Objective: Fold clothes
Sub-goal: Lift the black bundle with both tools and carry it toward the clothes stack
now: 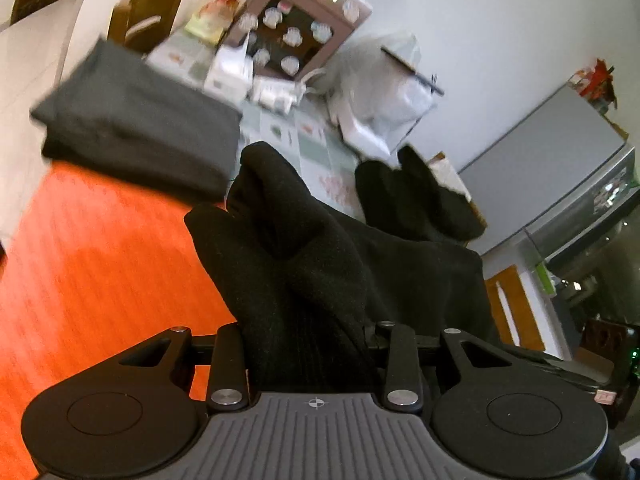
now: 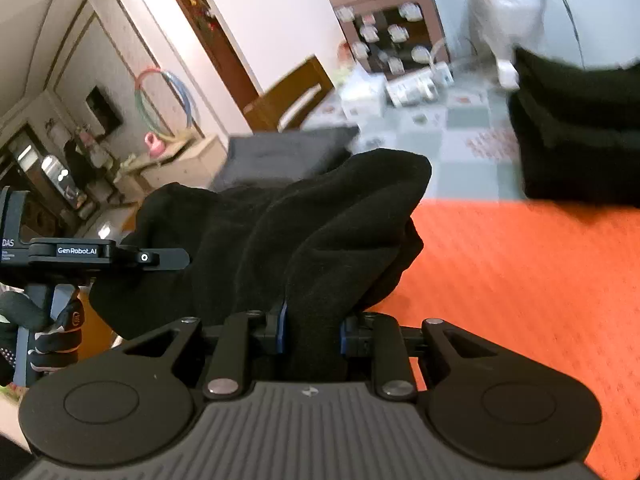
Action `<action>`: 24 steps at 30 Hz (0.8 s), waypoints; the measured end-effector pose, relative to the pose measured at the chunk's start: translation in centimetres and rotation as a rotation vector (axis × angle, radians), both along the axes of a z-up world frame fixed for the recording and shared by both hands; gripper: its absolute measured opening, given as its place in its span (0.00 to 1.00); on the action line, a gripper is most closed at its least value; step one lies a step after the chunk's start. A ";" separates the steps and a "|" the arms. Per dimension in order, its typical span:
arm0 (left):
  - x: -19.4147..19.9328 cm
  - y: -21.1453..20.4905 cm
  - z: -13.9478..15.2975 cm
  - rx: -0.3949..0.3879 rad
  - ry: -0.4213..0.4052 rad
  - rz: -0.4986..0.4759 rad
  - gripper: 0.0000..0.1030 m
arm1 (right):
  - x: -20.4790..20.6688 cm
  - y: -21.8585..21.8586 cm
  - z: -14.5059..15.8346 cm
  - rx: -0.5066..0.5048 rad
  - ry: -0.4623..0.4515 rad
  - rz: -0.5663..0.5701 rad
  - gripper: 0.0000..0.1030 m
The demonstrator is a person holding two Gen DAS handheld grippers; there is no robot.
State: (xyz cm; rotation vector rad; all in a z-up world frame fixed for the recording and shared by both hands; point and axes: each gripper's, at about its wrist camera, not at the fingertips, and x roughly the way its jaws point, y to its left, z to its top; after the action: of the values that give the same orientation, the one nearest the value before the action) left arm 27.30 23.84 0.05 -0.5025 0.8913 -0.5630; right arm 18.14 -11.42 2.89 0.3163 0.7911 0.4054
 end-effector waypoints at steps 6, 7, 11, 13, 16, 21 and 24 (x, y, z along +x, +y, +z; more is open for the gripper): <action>7.3 5.3 3.2 -0.018 -0.022 0.008 0.37 | 8.2 4.6 4.0 0.035 -0.042 -0.010 0.25; 8.6 5.9 3.3 -0.021 -0.026 0.013 0.37 | 9.8 5.2 4.5 0.042 -0.049 -0.008 0.25; 13.8 8.4 3.4 -0.031 -0.043 0.034 0.37 | 16.8 7.5 5.9 0.074 -0.070 0.002 0.26; 16.3 9.7 3.5 -0.037 -0.052 0.044 0.38 | 20.3 8.2 5.8 0.090 -0.070 0.006 0.26; 20.2 11.6 3.6 -0.045 -0.064 0.060 0.38 | 25.2 9.1 4.6 0.104 -0.057 0.009 0.26; 25.9 13.9 -0.4 -0.061 -0.036 0.075 0.38 | 31.3 10.6 0.8 0.117 -0.023 0.010 0.26; 28.5 14.6 -3.7 -0.067 -0.001 0.088 0.38 | 34.0 11.3 -2.3 0.121 0.013 0.009 0.26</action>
State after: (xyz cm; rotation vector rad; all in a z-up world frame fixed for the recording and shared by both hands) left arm 55.76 38.44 -3.69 -0.5992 0.8477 -0.5139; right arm 52.14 -0.11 0.63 0.4286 0.7827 0.4609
